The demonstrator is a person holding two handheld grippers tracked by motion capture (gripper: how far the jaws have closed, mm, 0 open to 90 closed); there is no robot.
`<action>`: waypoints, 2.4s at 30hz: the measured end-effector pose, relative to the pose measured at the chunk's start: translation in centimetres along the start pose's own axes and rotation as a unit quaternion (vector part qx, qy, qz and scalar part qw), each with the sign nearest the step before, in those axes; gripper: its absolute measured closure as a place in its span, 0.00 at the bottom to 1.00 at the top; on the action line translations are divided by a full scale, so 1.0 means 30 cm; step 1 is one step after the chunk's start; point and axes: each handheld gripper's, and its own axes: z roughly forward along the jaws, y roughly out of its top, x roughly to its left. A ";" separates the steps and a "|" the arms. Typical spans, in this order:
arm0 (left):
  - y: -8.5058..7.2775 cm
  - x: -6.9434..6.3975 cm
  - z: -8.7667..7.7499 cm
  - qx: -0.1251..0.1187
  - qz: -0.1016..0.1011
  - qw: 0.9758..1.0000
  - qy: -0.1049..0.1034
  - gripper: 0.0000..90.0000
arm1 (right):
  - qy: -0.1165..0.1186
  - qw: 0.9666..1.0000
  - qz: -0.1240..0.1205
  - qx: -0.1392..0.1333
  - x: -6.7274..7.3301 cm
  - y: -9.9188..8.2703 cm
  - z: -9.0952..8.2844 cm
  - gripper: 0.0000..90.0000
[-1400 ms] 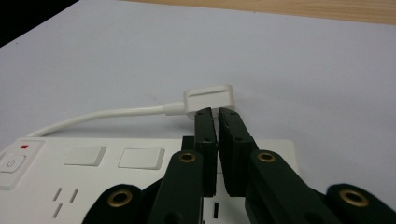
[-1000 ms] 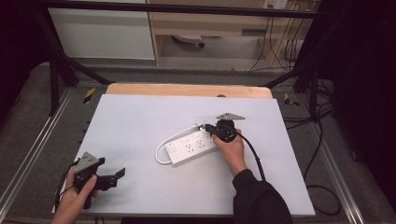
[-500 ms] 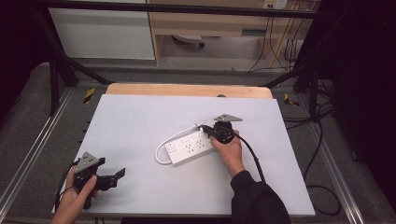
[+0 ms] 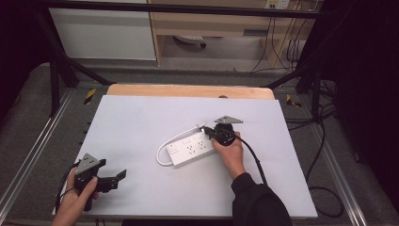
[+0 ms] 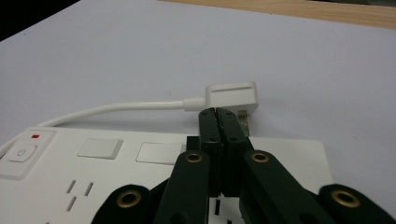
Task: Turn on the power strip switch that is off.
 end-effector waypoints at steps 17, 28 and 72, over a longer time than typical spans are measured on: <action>-0.001 -0.001 0.001 0.003 0.002 1.000 0.000 0.06 | -0.001 1.000 -0.003 0.001 0.002 -0.018 0.004 1.00; -0.001 -0.001 0.002 0.004 0.001 1.000 0.001 0.06 | -0.004 1.000 -0.008 0.003 0.004 -0.017 0.005 1.00; -0.002 0.001 0.003 0.006 0.001 1.000 0.001 0.06 | -0.008 1.000 -0.006 0.002 -0.001 0.020 -0.025 0.89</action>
